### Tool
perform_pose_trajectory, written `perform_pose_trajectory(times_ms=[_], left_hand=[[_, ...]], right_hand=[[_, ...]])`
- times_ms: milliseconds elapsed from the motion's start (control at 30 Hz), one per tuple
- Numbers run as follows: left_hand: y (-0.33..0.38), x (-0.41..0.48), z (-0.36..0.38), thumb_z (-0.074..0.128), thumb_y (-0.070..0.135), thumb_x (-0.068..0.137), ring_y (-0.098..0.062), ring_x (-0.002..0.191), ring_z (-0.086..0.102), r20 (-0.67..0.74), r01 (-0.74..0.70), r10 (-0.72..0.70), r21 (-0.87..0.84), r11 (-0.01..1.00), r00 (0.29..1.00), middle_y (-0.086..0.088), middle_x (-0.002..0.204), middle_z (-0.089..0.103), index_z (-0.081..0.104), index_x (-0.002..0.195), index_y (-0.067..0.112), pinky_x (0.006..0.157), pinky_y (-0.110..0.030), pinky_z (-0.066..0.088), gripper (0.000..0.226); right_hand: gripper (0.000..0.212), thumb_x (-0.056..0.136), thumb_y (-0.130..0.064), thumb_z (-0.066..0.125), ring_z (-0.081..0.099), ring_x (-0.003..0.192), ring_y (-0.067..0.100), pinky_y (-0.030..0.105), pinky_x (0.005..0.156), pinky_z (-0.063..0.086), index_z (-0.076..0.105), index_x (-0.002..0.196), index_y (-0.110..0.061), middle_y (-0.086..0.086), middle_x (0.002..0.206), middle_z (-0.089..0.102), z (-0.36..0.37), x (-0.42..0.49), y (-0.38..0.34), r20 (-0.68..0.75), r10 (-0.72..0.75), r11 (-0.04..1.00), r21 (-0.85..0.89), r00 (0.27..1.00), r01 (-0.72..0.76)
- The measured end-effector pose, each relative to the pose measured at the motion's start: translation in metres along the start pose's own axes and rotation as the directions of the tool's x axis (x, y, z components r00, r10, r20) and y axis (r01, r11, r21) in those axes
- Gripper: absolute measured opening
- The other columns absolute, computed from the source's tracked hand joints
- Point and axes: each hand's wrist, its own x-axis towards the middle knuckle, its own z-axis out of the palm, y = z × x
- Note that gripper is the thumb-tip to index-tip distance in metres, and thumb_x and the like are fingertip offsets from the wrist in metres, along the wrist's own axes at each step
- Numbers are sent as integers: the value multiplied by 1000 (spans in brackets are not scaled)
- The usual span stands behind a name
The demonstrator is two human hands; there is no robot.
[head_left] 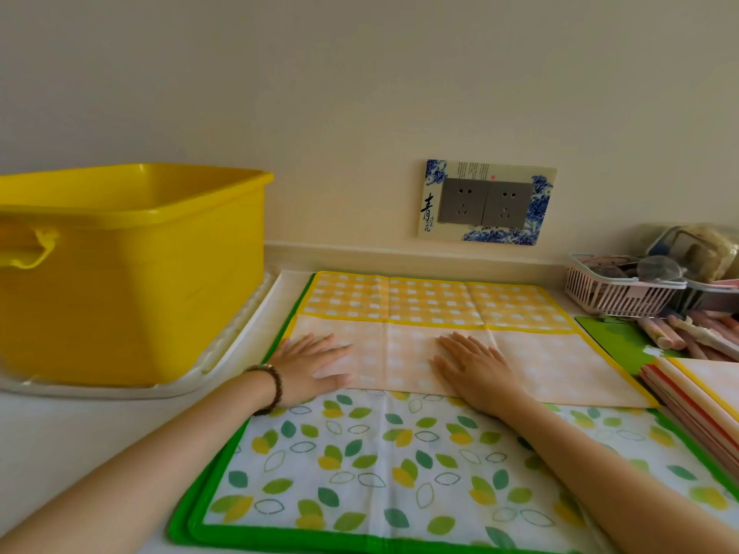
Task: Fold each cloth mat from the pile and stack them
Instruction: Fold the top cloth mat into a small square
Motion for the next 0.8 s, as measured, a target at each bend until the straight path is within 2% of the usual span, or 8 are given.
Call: perform_pose_trajectory(times_ms=[67,133,267,333,533,600,667,800], left_hand=[[5,0,-1,21,68,89,-16,145,-12,-20,25,-25,-10,1000,999,12,157,-9,5,146,45,116,-44,-8,64],[14,0,0,24,65,91,-15,145,-7,-55,6,-6,-5,1000,998,11,158,-4,10,148,40,117,-43,-5,64],[39,-3,4,36,63,89,-7,144,3,-120,-181,179,-6,984,977,12,157,8,20,147,36,116,-33,2,67],[48,-6,3,44,60,88,-5,143,10,-147,-250,243,-30,968,959,15,155,18,28,145,37,116,-29,7,63],[54,-4,1,56,56,84,-2,129,42,-150,-235,212,-156,959,966,22,140,44,52,130,41,111,-29,33,48],[54,-2,-1,59,56,82,-2,126,45,-163,-217,192,-154,964,968,22,136,49,55,126,41,109,-29,35,46],[54,-1,-2,60,55,82,-1,124,46,-176,-213,188,-140,967,966,23,134,51,57,124,41,108,-27,36,44],[56,-2,-1,58,51,85,-2,123,48,-213,-223,196,-113,968,957,20,132,53,58,124,40,107,-25,37,40]], right_hand=[[58,95,-57,25,9,146,11,35,118,6,19,148,-35,-11,158,12,0,1,0,-1,1,1000,10,1000,-1],[56,95,-56,29,14,145,13,36,118,10,25,147,-34,-9,157,17,-3,1,0,-7,-4,999,37,1000,5],[45,97,-43,39,35,137,14,31,113,26,39,140,-32,-9,152,31,-16,-11,3,0,-43,957,287,999,41],[42,98,-39,40,38,134,12,27,111,28,41,139,-32,-10,151,33,-21,-21,7,25,-98,934,347,995,84],[52,95,-51,36,23,140,4,23,115,16,31,144,-35,-16,152,25,-28,-46,34,140,-213,967,173,967,188],[66,86,-65,25,14,143,3,27,118,10,24,146,-38,-17,154,18,-30,-51,46,161,-226,973,86,961,214],[73,80,-69,17,9,144,2,28,119,6,18,147,-40,-18,155,13,-30,-55,56,173,-207,978,36,963,204],[63,89,-62,18,5,144,1,26,117,3,13,147,-40,-19,155,8,-30,-60,61,159,-190,981,2,969,192]])
